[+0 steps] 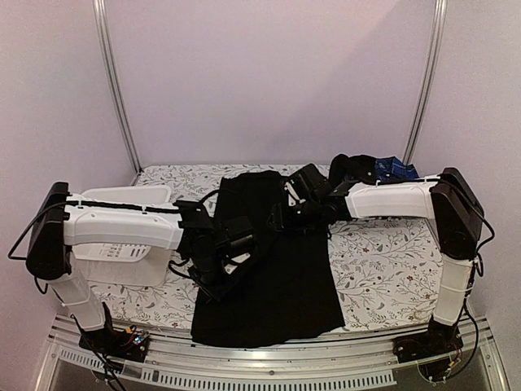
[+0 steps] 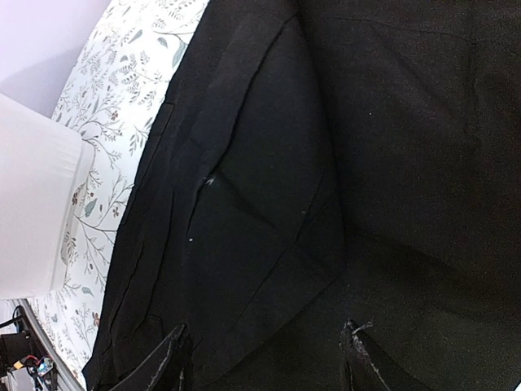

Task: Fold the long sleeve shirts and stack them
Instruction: Adjust the 1/3-folded shirt at the center of the board.

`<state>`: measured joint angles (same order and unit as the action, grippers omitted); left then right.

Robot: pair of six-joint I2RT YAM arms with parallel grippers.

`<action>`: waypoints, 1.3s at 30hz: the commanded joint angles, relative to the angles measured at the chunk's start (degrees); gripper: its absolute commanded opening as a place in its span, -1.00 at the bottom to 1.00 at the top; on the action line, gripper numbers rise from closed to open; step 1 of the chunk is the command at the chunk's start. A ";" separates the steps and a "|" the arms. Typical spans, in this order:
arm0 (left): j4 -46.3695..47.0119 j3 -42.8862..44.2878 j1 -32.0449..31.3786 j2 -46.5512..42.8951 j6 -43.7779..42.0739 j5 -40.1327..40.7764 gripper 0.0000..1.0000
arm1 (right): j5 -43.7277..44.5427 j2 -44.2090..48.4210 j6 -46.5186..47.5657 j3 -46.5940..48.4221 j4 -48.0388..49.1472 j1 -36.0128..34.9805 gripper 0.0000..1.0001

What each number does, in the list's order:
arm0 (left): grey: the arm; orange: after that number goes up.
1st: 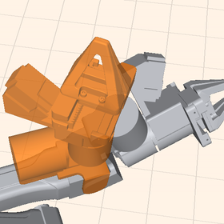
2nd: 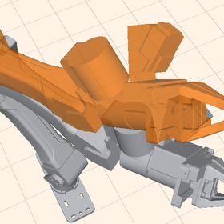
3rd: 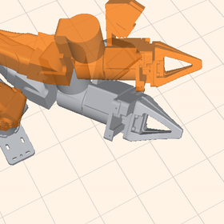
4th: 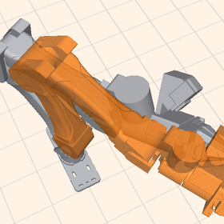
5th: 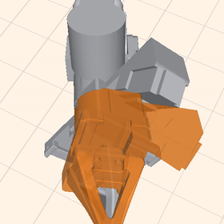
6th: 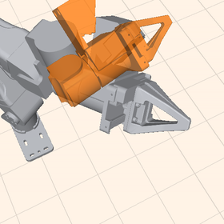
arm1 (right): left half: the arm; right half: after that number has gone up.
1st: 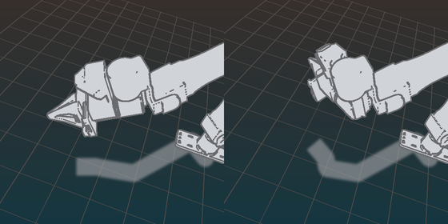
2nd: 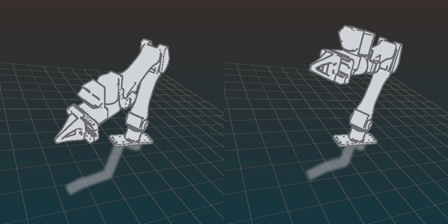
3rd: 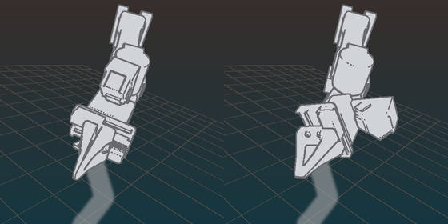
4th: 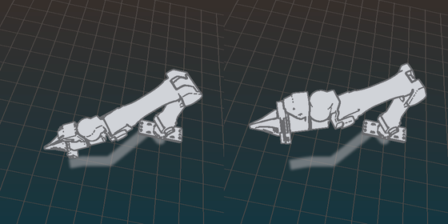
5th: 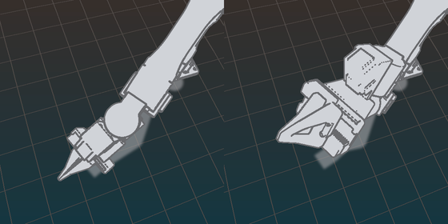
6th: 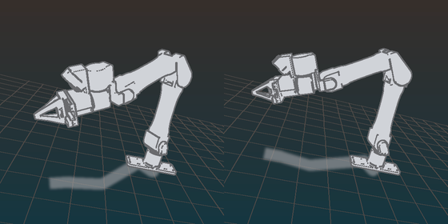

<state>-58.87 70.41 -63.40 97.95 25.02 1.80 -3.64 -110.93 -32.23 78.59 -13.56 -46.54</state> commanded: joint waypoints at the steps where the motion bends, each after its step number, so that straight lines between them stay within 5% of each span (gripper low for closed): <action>1: -2.13 0.86 -3.00 3.41 -0.66 -2.99 -1.00 | -0.58 -1.16 -0.11 1.60 0.53 0.21 0.20; 25: -3.61 3.06 -5.00 8.49 2.26 -7.13 -0.88 | -1.28 -2.65 0.54 0.33 2.26 0.20 0.19; 29: -3.24 3.03 -5.24 8.24 2.71 -8.00 -0.73 | -0.99 -2.44 0.91 -0.14 2.34 0.23 0.19; 34: -3.04 3.51 -5.35 6.38 3.50 -7.34 -0.18 | -0.84 -2.36 1.28 -0.19 2.23 0.23 0.19; 39: -3.56 7.55 -2.40 2.30 5.17 -2.93 -0.09 | 0.75 -1.13 2.18 -0.02 1.34 0.71 0.19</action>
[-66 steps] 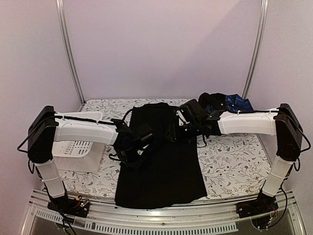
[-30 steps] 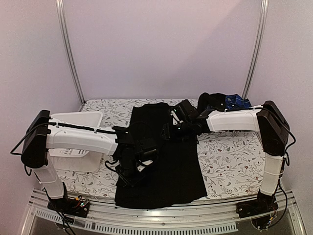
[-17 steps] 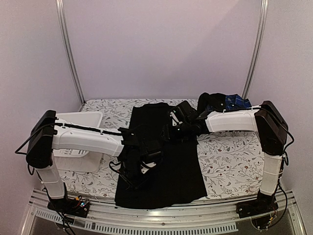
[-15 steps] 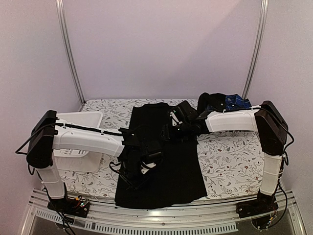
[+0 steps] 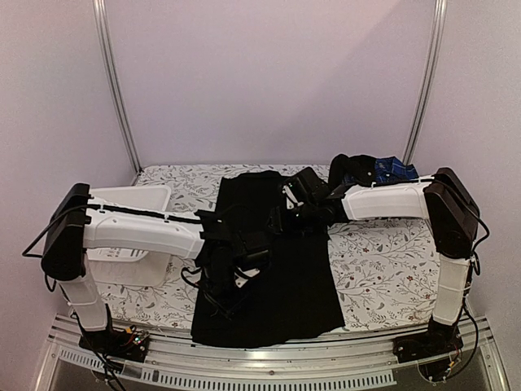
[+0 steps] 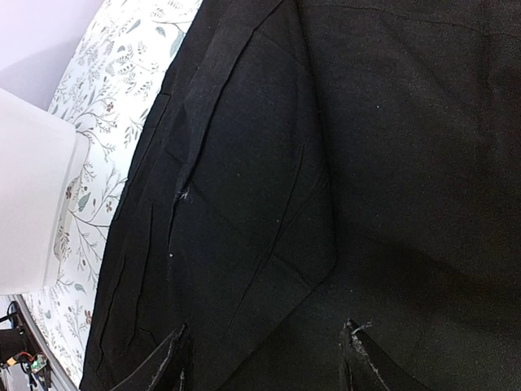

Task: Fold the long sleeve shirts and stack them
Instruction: Adjust the 1/3-folded shirt at the center of the board.

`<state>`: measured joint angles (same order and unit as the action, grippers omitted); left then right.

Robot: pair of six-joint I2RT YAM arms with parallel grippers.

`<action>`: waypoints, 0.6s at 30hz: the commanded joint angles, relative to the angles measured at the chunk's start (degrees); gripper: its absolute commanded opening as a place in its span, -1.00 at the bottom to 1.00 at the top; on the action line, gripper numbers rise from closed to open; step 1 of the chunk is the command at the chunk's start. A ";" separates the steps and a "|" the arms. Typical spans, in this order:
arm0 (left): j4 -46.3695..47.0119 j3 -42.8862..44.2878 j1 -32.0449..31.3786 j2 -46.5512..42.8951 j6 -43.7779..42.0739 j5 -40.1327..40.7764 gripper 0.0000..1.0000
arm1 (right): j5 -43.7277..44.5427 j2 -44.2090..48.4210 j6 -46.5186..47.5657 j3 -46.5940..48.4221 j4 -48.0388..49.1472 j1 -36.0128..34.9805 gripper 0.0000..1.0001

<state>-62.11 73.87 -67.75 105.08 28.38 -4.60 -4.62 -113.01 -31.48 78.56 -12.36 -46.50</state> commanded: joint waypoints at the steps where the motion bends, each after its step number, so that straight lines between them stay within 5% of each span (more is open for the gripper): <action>1: 0.26 4.92 3.20 -5.53 2.03 4.18 -0.09 | 2.05 1.47 1.56 0.01 -0.17 0.84 0.19; 10: 12.55 13.13 17.66 -3.76 1.56 15.49 -0.16 | 7.53 7.31 2.31 -2.17 -2.61 1.92 0.17; 18: 22.27 26.32 26.34 11.06 -3.36 19.52 -0.20 | 11.23 13.49 1.35 -4.77 -5.60 2.20 0.13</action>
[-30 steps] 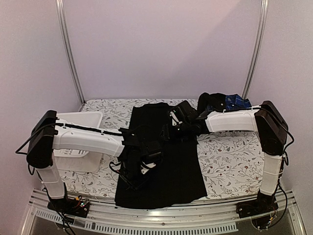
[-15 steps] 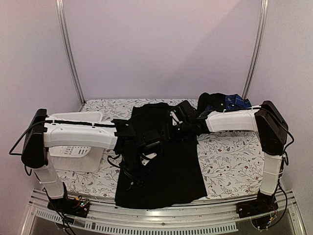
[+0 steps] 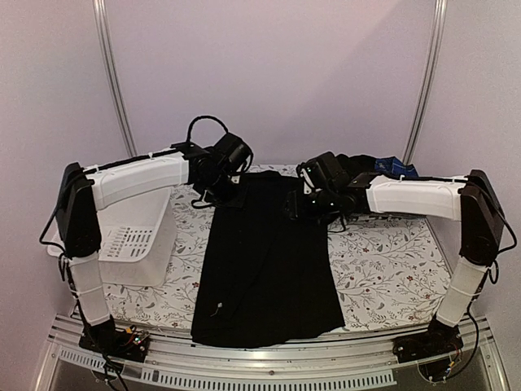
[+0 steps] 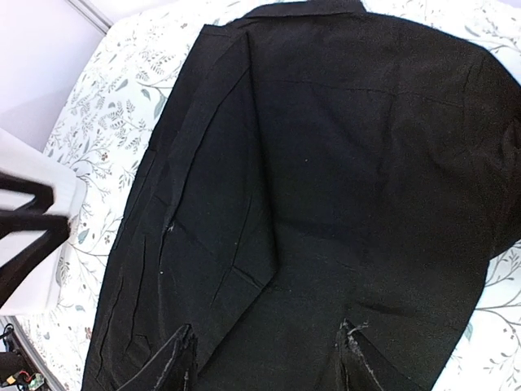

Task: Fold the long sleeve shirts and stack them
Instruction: Adjust the 1/3-folded shirt at the center of the board.

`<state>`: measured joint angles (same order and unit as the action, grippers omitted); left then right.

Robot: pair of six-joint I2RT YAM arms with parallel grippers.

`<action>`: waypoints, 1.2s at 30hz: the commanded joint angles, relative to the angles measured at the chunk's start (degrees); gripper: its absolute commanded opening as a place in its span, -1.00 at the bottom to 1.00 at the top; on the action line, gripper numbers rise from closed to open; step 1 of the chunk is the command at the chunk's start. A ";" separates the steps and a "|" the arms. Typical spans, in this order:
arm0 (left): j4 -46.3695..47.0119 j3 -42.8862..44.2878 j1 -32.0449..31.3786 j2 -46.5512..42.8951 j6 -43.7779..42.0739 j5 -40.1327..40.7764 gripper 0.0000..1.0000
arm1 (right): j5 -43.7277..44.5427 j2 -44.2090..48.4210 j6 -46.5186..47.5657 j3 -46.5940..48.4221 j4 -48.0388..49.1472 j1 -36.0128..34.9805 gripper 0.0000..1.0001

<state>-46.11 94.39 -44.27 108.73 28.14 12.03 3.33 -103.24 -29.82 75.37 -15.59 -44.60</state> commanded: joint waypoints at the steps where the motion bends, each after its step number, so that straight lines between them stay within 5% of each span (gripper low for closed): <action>1: 6.33 7.69 3.73 9.57 -3.42 3.05 -0.19 | 3.60 4.20 -0.44 -1.82 -2.84 0.30 0.13; 18: 15.77 22.39 14.51 29.50 -8.78 -7.54 -0.23 | 4.54 9.02 -2.67 -6.15 -5.99 0.30 0.11; 36: 15.07 24.01 17.21 33.03 -6.29 -13.24 -0.40 | 4.95 8.71 -3.57 -7.12 -5.93 0.29 0.11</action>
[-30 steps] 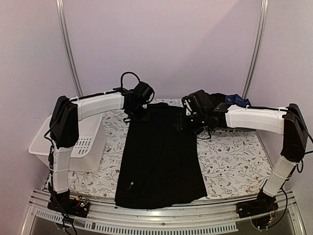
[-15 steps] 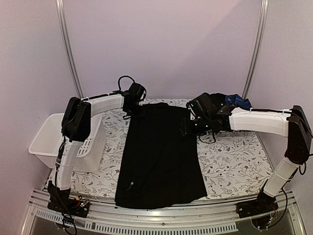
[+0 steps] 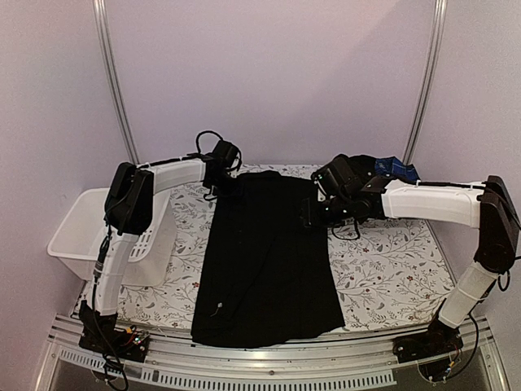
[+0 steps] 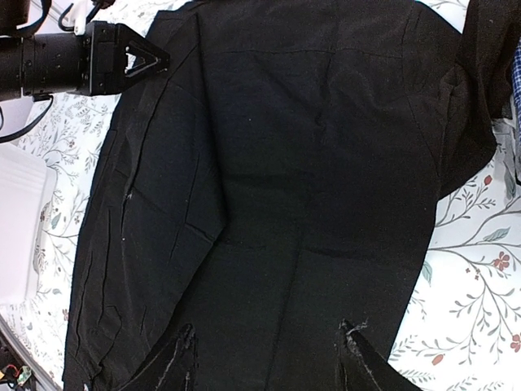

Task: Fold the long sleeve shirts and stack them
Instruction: Adjust the 1/3-folded shirt at the center of the board.

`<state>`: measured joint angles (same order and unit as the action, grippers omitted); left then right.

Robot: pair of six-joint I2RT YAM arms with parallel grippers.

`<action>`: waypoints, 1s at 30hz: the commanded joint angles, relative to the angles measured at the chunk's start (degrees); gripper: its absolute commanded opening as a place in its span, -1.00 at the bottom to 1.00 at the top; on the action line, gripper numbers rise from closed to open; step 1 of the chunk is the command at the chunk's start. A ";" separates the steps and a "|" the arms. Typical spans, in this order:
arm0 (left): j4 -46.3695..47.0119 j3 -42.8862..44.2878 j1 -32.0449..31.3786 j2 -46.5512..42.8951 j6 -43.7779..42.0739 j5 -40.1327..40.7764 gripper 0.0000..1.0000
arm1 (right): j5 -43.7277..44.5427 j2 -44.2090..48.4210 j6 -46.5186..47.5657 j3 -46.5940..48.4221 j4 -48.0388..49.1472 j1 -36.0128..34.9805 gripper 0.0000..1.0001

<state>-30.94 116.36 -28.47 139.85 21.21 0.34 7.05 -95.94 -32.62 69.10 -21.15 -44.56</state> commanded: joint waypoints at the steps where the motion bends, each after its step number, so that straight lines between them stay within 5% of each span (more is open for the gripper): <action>1: -0.29 2.22 1.56 2.21 0.79 -1.95 -0.40 | 1.36 1.52 -0.78 -0.89 -0.43 0.26 0.11; 16: -0.10 1.97 2.53 3.29 2.14 -7.02 -0.48 | 1.63 1.21 -0.61 -0.96 -0.30 0.26 0.11; 25: 0.44 1.90 2.50 2.84 2.33 -6.91 -0.98 | 1.74 1.04 -0.49 -0.93 -0.35 0.21 0.11; 30: 1.12 0.40 2.57 1.00 1.92 -3.47 -1.00 | 1.76 0.98 -0.27 -0.73 -0.30 0.26 0.11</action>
<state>-30.87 117.23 -26.55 141.91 23.64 -5.63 7.51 -95.94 -32.62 68.49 -21.45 -44.56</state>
